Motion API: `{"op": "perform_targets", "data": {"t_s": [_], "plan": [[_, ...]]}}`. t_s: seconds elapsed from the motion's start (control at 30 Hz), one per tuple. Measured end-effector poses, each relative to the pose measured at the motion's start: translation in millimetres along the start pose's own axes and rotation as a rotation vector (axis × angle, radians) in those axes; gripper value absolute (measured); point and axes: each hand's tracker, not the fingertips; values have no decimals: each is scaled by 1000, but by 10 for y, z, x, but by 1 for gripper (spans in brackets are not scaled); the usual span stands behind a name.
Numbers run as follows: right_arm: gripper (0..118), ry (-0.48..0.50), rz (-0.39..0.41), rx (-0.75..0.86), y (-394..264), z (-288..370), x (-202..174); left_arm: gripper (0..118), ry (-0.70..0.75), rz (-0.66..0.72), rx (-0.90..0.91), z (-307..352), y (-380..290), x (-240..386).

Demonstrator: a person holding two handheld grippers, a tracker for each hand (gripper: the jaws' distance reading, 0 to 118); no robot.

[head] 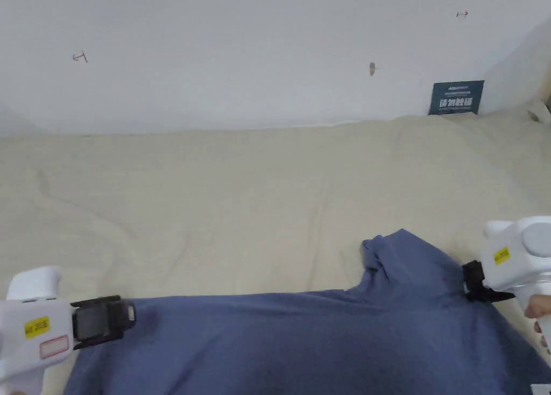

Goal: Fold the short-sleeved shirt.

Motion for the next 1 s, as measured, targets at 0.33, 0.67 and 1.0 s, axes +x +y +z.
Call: {"op": "perform_targets", "data": {"t_s": [0.33, 0.67, 1.0], "plan": [[0, 9, 13, 4, 78, -20, 27, 91, 171, -85, -262, -1112, 296, 46], [0, 63, -11, 32, 128, 219, 95, 6, 77, -102, -204, -852, 417, 179], [0, 95, 44, 208, -174, 1384, 91, 6, 88, -195, -9, 348, 405, 303]]}}
